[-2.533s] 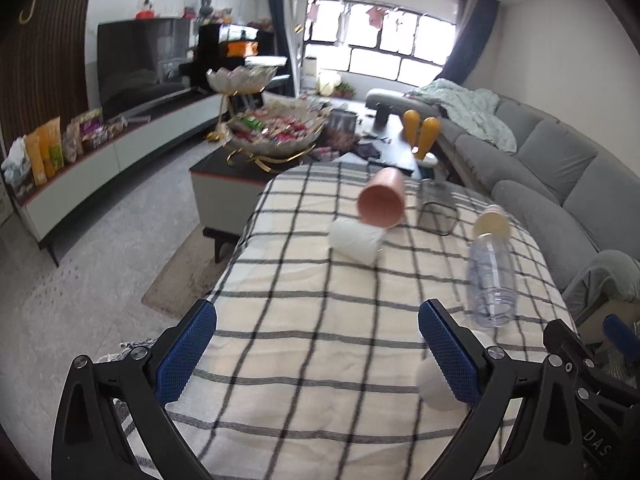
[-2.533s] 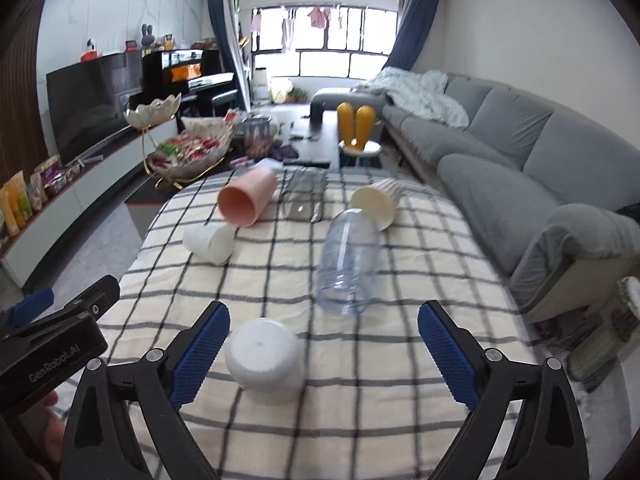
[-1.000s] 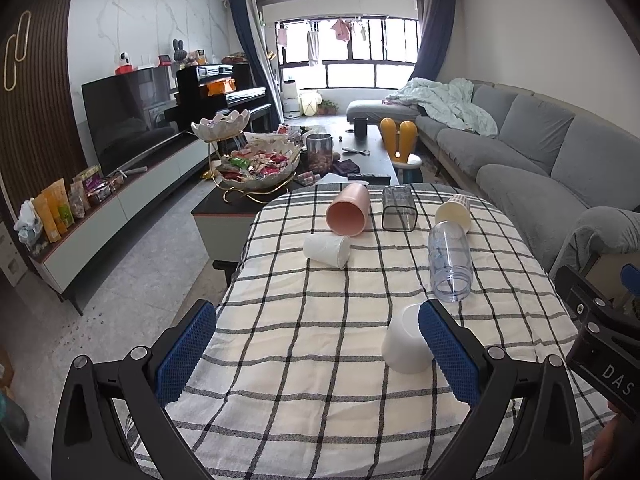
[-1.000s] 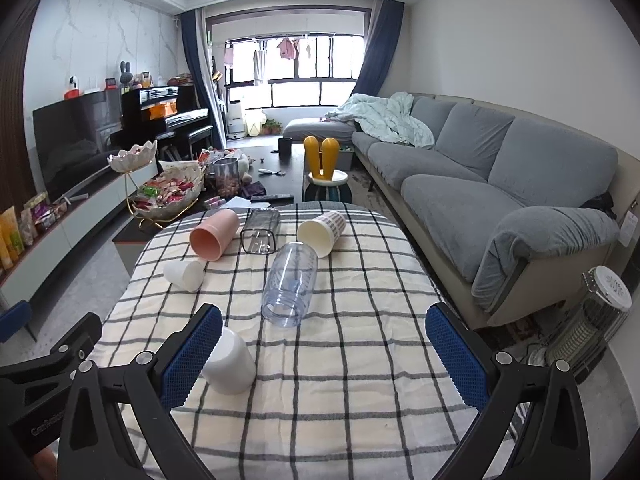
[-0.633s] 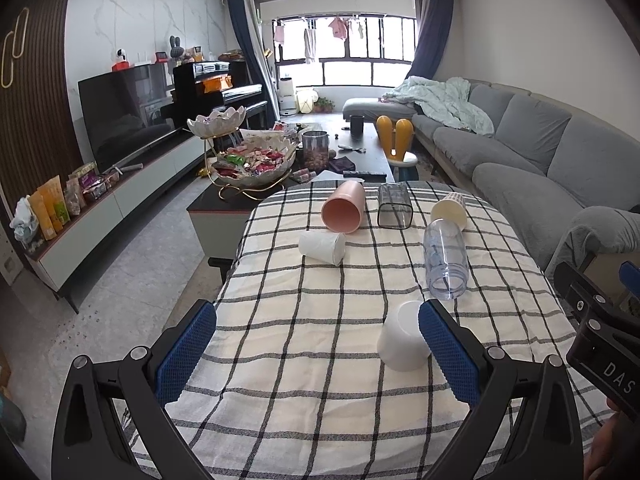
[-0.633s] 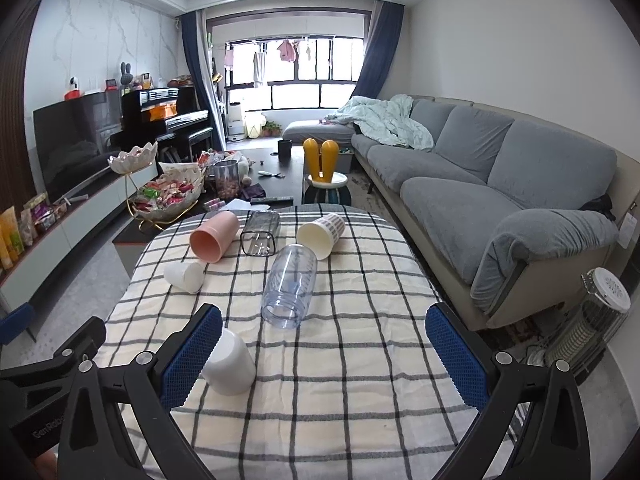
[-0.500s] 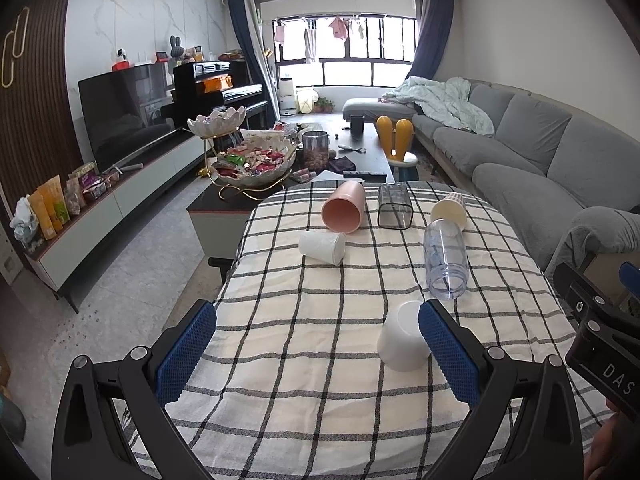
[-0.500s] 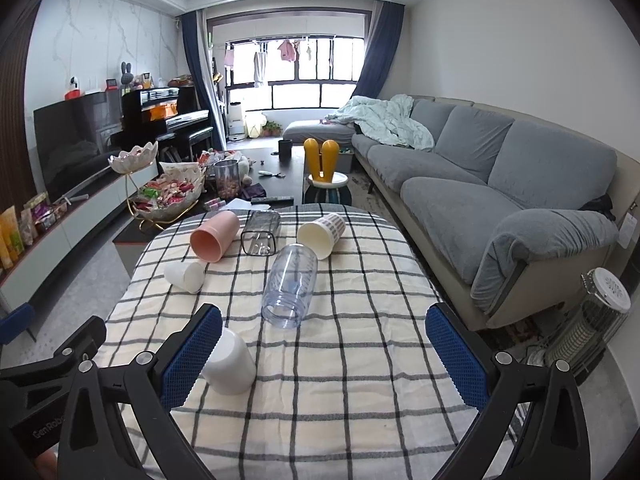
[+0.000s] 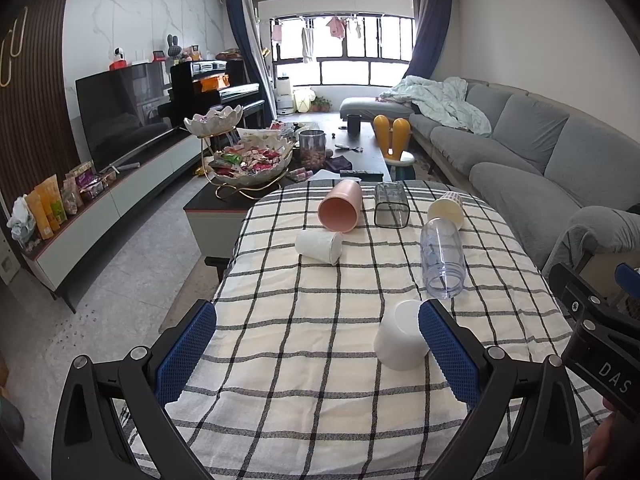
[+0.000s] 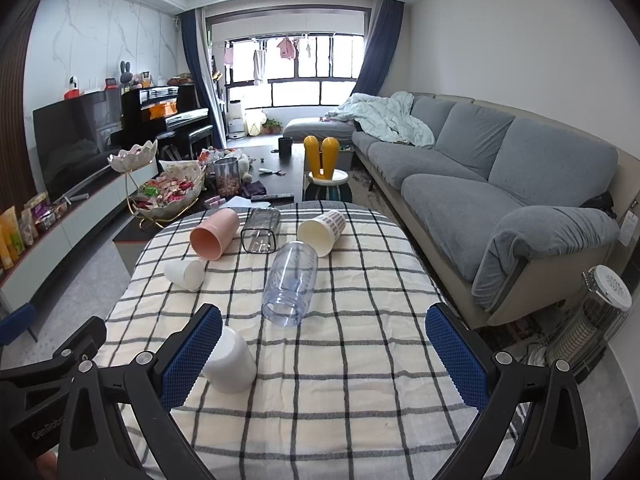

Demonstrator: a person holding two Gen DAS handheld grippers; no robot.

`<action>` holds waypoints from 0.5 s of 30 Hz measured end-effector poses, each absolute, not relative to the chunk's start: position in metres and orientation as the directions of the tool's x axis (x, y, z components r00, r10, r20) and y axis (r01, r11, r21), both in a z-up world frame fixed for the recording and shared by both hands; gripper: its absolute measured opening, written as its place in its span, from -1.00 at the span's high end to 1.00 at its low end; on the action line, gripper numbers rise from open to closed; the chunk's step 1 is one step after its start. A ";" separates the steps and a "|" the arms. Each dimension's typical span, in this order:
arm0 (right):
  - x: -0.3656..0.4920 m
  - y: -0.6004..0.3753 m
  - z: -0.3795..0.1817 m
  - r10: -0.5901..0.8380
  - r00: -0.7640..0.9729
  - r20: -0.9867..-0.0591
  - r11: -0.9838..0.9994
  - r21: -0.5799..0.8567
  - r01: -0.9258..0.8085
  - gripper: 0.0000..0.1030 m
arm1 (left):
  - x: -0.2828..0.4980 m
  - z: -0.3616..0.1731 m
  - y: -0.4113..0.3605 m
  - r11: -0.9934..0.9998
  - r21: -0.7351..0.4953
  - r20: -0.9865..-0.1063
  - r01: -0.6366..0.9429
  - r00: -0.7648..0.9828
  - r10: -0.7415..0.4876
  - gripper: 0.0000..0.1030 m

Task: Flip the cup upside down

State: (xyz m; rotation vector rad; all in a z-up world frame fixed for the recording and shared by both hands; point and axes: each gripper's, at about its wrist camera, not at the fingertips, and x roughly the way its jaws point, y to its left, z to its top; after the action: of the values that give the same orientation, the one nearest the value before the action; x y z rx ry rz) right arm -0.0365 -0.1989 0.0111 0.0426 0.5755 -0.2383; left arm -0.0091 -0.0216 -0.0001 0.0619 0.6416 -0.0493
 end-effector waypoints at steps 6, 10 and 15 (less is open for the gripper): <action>-0.037 -0.199 0.010 -0.212 0.812 -0.543 0.971 -0.027 0.236 -0.98 | -0.010 -0.001 -0.024 0.997 0.044 -0.601 0.069 0.799 -0.028 -1.00; -0.037 -0.199 0.010 -0.211 0.813 -0.543 0.971 -0.025 0.236 -0.98 | -0.009 -0.001 -0.024 0.997 0.043 -0.601 0.068 0.799 -0.029 -1.00; -0.036 -0.200 0.011 -0.212 0.812 -0.543 0.971 -0.026 0.236 -0.98 | -0.009 -0.003 -0.026 0.997 0.047 -0.604 0.065 0.797 -0.024 -1.00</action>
State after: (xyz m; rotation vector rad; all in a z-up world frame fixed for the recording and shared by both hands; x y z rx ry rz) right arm -0.0361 -0.1997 0.0106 0.0430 0.5748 -0.2397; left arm -0.0094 -0.0261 -0.0030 0.0660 0.6471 -0.0475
